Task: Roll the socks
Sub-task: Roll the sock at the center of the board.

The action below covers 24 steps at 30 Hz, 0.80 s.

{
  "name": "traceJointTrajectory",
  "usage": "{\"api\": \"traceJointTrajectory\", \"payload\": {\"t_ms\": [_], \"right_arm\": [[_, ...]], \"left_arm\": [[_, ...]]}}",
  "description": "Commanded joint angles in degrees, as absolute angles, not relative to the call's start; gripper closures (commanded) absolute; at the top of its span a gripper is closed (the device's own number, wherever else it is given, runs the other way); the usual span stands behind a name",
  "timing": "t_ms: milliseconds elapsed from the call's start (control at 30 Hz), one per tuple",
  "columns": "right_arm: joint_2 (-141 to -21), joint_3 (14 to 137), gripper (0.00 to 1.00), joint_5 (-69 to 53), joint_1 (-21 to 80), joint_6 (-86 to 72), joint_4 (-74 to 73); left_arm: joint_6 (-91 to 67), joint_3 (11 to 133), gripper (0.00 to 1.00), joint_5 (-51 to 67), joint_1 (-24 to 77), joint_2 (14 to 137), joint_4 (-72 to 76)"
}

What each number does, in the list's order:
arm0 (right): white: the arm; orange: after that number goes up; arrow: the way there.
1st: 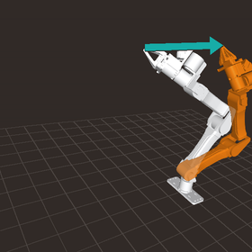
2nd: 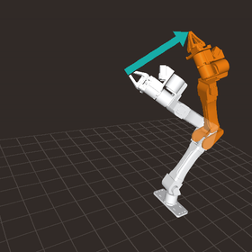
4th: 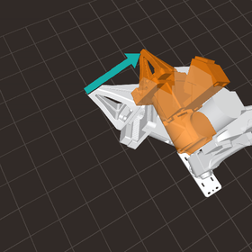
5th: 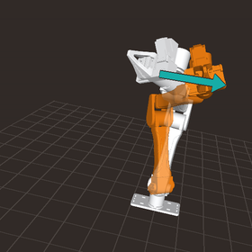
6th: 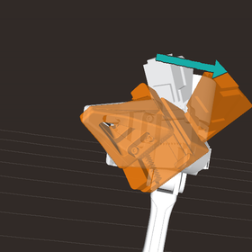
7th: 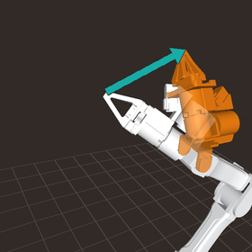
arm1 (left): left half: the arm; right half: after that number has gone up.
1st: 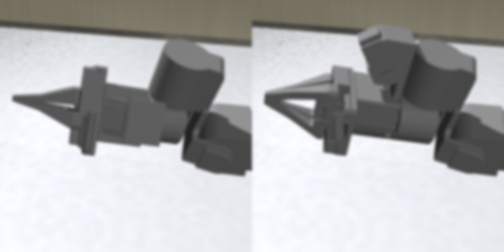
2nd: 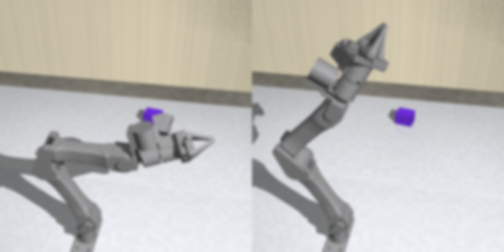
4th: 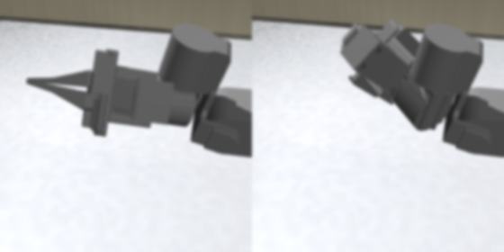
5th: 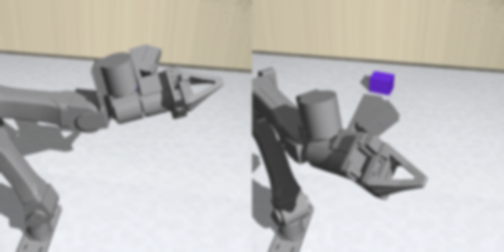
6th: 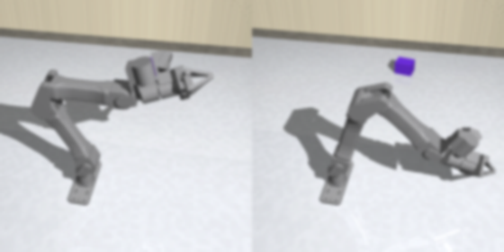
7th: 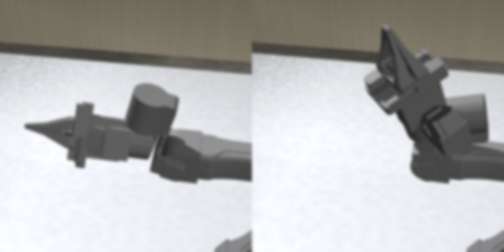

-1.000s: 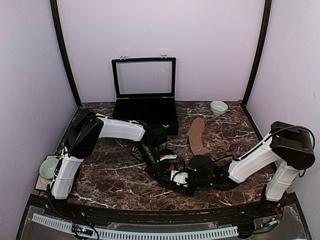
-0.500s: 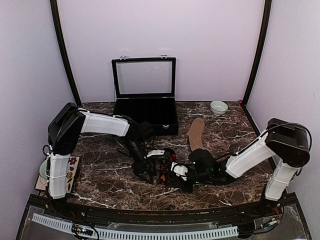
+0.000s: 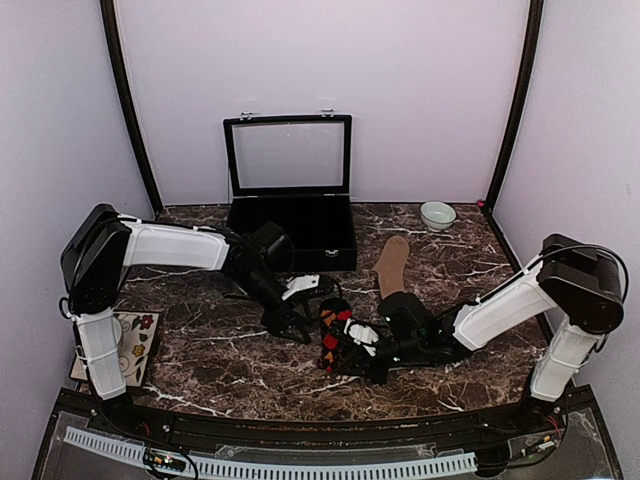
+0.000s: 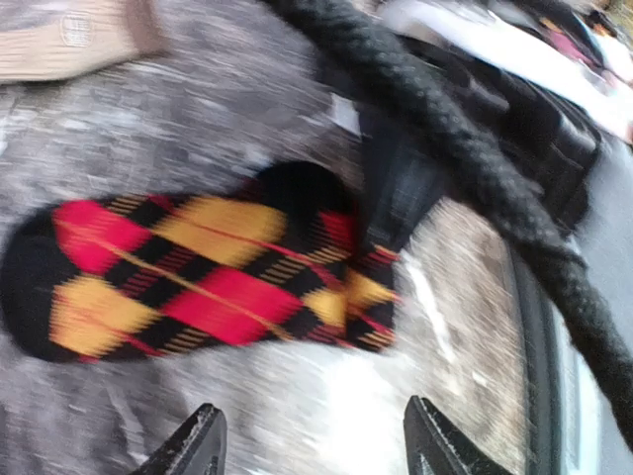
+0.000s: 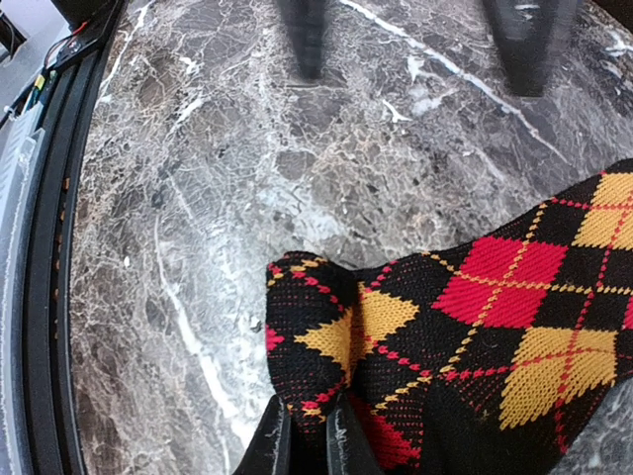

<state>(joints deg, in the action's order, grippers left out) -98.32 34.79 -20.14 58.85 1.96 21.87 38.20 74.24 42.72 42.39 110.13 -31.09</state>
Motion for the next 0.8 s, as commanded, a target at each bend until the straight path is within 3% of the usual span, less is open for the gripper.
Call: {"api": "traceJointTrajectory", "payload": {"t_ms": [0, 200, 467, 767], "right_arm": [[-97.89, 32.19, 1.00, -21.63, 58.80, -0.85, 13.46], [-98.90, 33.17, 1.00, -23.29, 58.88, -0.38, 12.66], [-99.23, 33.01, 1.00, -23.88, 58.86, 0.66, 12.36], [-100.70, 33.93, 1.00, -25.06, 58.87, 1.46, 11.36]], "left_arm": [[25.14, 74.10, 0.36, 34.94, 42.65, 111.57, -12.86], [23.10, 77.61, 0.37, 28.35, 45.29, 116.90, -5.56], [24.31, 78.95, 0.38, 28.89, 47.05, 121.72, -5.06], [29.00, 75.12, 0.45, 9.99, 47.60, 121.12, -5.59]]}}
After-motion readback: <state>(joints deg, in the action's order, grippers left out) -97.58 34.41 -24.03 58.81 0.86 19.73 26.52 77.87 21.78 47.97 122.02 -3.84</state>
